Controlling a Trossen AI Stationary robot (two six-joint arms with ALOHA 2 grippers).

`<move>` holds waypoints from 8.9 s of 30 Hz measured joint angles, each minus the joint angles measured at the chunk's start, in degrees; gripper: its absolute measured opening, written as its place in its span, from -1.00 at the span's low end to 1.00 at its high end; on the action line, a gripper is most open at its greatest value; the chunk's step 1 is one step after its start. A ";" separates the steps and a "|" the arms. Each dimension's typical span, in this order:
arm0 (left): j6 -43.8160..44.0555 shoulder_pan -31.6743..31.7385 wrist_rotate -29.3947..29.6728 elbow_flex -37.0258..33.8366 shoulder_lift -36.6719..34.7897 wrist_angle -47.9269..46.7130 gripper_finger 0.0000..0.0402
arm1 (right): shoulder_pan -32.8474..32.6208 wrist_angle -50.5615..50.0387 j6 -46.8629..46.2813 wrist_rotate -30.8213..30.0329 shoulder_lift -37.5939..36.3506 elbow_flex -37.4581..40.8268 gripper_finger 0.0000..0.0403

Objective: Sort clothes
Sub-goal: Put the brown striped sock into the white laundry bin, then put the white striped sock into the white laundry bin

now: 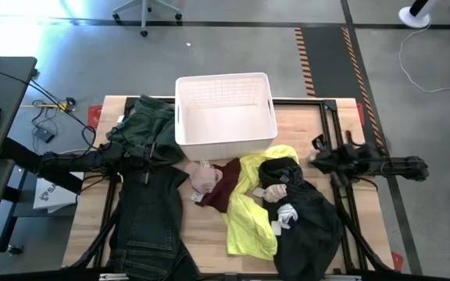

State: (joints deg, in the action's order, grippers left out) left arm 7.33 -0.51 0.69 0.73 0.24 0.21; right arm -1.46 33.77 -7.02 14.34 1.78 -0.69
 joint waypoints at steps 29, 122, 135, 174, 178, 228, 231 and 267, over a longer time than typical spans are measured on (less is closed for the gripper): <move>14.88 0.00 2.84 0.00 0.01 3.51 -0.95 | -14.42 -11.17 17.36 5.71 38.08 -42.09 -1.00; 19.65 -17.44 21.02 0.00 0.12 8.76 -0.95 | -1.82 -95.36 9.38 -35.13 88.89 -109.11 -0.96; 22.47 -17.44 22.14 0.00 0.12 8.67 -0.95 | 28.04 -86.28 13.10 -8.50 104.85 -111.01 -0.96; 23.67 -17.42 23.65 0.00 0.14 8.66 -0.95 | 25.04 -95.30 10.18 -1.24 105.73 -111.01 -0.28; 23.69 -17.42 23.65 0.00 0.13 8.65 -0.95 | 22.98 -100.07 10.26 -2.57 105.53 -111.01 -0.28; 22.59 -17.53 22.34 0.00 0.14 7.55 -0.95 | -38.23 -83.36 -38.16 -16.46 87.67 -57.41 0.37; 22.93 -17.53 22.36 -0.02 0.14 7.21 -0.95 | -37.86 -78.64 -39.02 -19.84 87.69 -53.75 0.38; 24.15 -17.54 22.49 -0.02 0.14 6.62 -0.95 | 2.26 -58.37 14.15 -33.27 81.47 -78.63 -0.85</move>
State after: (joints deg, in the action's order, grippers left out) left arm 31.48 -18.05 23.18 0.71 0.38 6.83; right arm 0.80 -24.60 7.13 -18.93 83.25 -79.32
